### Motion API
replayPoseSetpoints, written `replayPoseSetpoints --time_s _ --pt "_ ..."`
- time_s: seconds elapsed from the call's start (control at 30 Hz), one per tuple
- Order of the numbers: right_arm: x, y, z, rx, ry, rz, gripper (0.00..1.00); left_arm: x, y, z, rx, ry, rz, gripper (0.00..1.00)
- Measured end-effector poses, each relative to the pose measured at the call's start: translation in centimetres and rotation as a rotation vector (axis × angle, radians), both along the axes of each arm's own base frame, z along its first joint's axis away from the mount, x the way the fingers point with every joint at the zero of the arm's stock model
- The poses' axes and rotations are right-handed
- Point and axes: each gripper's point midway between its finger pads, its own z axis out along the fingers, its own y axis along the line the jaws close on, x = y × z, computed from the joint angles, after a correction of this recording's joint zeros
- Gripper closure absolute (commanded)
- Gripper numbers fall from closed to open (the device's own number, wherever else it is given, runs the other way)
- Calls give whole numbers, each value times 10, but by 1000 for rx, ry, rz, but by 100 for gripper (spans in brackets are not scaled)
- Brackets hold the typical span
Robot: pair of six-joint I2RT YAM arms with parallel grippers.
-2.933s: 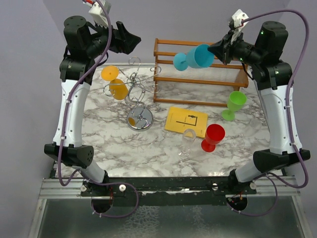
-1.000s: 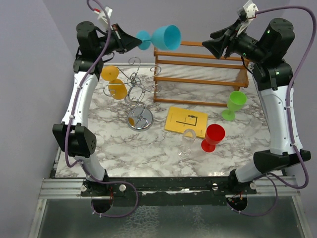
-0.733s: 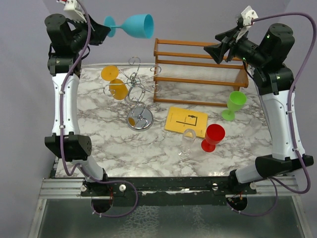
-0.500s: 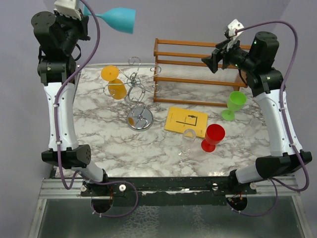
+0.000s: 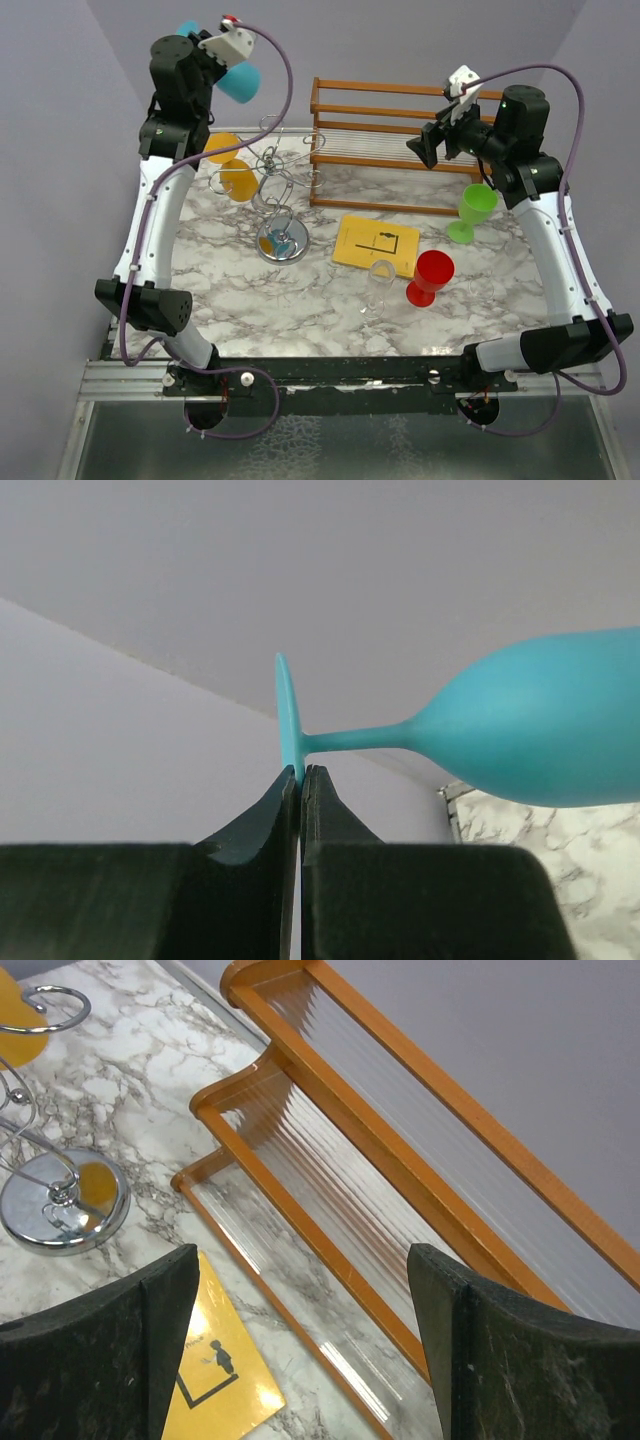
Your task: Place the wine glass upside down on the wine glass rack
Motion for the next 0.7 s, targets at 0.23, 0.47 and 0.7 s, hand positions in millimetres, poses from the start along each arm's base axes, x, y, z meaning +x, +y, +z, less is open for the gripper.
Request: replayPoseSetpoints --time_s 0.23,0.47,0.7 --pt "-9 -4 7 -11 -30 -7 16 19 -27 -41 251 121 -38 100" --pt "-9 -5 0 -20 -21 -9 17 17 -49 -58 385 190 -111 100" --pt "-9 -5 -4 -23 -13 -8 17 11 -69 -76 491 267 -195 100"
